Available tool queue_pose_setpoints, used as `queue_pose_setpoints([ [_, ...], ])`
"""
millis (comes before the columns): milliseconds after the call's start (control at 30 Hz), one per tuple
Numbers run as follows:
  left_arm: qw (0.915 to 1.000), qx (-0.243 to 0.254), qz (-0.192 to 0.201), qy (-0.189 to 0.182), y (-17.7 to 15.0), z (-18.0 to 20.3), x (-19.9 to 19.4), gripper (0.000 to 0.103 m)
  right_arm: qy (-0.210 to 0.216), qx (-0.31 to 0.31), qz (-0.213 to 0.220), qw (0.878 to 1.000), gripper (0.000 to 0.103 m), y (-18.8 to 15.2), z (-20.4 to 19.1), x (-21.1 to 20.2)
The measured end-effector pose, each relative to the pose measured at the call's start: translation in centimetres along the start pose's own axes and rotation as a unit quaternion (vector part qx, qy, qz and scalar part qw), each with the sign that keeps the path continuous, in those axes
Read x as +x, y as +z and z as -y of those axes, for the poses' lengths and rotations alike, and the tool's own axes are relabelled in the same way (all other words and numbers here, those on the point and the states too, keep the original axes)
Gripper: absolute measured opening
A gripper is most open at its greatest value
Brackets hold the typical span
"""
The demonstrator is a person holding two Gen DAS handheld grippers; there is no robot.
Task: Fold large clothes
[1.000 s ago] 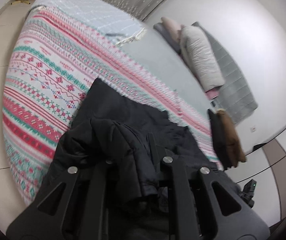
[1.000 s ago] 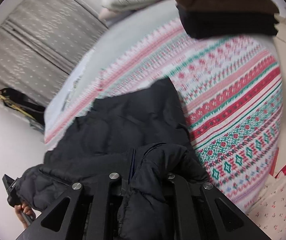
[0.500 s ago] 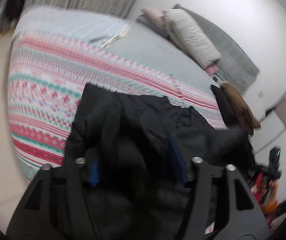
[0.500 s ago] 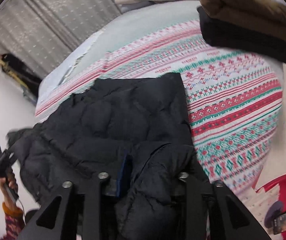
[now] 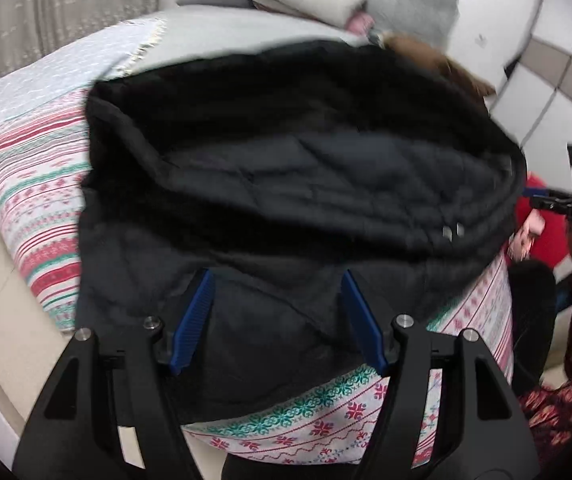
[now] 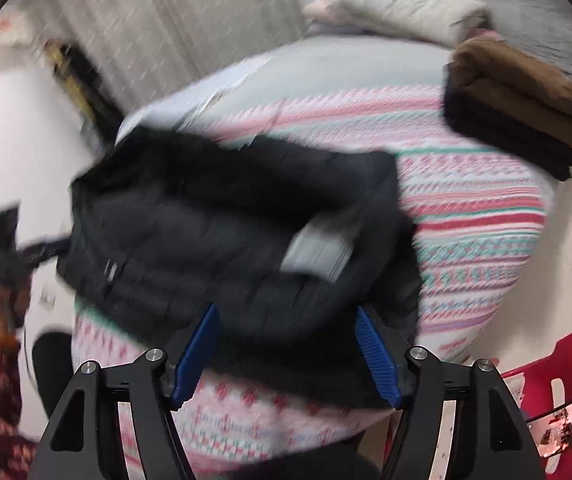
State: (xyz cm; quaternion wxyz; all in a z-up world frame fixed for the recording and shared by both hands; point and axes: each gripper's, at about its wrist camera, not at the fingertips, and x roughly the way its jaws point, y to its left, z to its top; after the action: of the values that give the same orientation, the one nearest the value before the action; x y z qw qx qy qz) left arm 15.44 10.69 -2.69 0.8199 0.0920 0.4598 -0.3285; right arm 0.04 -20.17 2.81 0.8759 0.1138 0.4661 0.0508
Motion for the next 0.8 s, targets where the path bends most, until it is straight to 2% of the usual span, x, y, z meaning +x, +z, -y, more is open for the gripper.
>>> queue_pose_setpoints([
  [200,0.9984,0.049,-0.027,0.006,1.6,2.1,2.9,0.067,0.026,-0.061,-0.053,0.996,0.07,-0.3,-3.2,3.4],
  [300,0.9983,0.05,-0.029,-0.002,3.2,2.4,3.7,0.067,0.002,-0.064,-0.082,0.995,0.07,1.4,-4.1,6.3],
  [433,0.9989,0.038,-0.026,-0.003,5.7,2.1,5.0,0.067,-0.011,-0.078,-0.081,0.994,0.07,5.0,-5.0,9.1],
  [533,0.9998,0.012,-0.018,0.002,7.7,1.5,6.1,0.067,-0.02,-0.065,-0.072,0.995,0.07,7.7,-4.8,10.5],
  [633,0.9992,-0.037,-0.005,0.018,9.5,-0.5,6.7,0.067,-0.034,-0.034,-0.056,0.997,0.07,10.5,-3.8,11.6],
  [733,0.994,-0.104,0.02,0.027,11.2,-3.1,6.5,0.067,-0.045,0.002,-0.017,0.999,0.07,12.9,-2.2,11.8],
  [800,0.9864,-0.148,0.047,0.054,12.1,-4.8,5.6,0.067,-0.053,0.032,0.015,0.998,0.07,13.8,-0.7,11.4],
])
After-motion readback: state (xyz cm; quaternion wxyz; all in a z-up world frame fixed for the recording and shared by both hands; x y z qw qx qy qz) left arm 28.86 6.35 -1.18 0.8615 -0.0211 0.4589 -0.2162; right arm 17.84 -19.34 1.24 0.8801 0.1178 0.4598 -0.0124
